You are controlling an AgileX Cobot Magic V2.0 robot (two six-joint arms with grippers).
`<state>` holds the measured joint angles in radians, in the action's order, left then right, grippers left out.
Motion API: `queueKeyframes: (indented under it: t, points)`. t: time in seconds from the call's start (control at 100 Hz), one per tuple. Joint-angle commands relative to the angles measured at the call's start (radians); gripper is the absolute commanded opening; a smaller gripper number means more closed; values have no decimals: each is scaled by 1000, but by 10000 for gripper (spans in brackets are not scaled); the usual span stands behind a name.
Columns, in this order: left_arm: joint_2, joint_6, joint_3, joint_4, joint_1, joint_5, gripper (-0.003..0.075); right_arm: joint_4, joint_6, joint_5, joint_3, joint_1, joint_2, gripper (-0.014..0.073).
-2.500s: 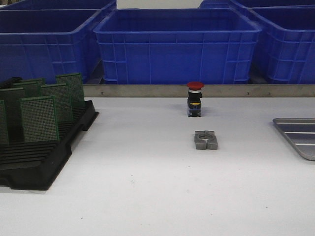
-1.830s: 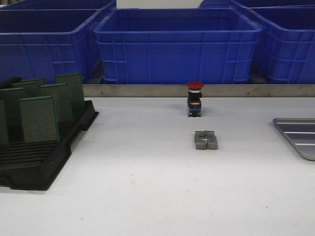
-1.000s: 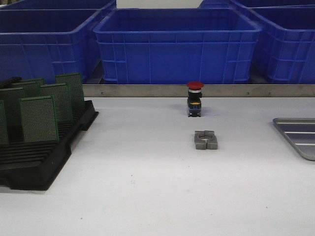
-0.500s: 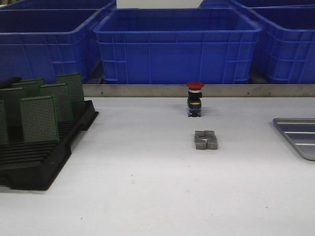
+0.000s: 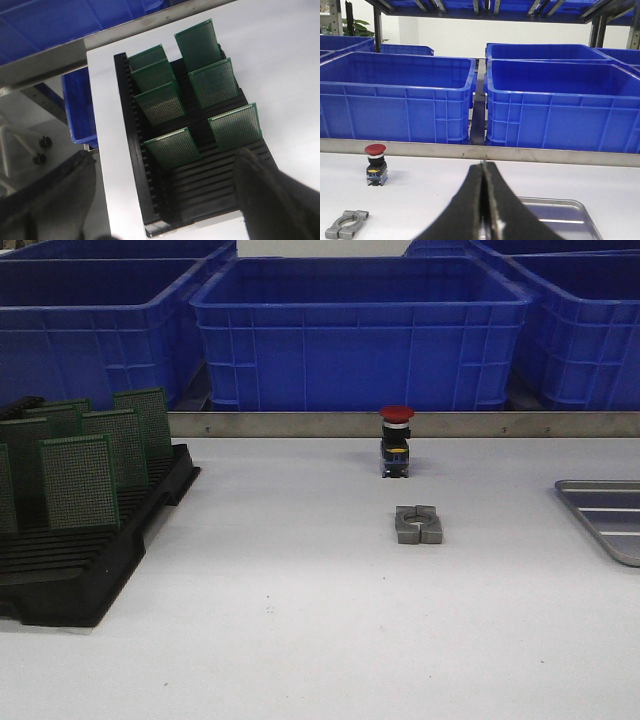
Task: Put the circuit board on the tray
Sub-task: 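Reach the left gripper into the black rack and grasp a green circuit board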
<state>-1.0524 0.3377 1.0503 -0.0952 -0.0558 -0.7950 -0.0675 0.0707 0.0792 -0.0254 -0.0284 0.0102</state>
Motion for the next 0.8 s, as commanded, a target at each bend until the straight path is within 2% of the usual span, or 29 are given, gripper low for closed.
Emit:
queueKeyframes:
  t: [0.0, 0.16, 0.22, 0.56, 0.79]
  points:
    - [-61, 133, 97, -80, 4, 14, 533, 2, 0, 71, 13, 4, 16, -69]
    - [-199, 546, 206, -226, 4, -152, 533, 2, 0, 71, 13, 4, 16, -69]
    - [-243, 632, 233, -256, 4, -195, 533, 2, 0, 71, 13, 4, 16, -69]
    - [-451, 978, 284, -315, -33, -212, 533, 2, 0, 71, 13, 4, 16, -69]
    - [-547, 1117, 284, -315, -46, -190, 533, 2, 0, 71, 13, 4, 16, -69]
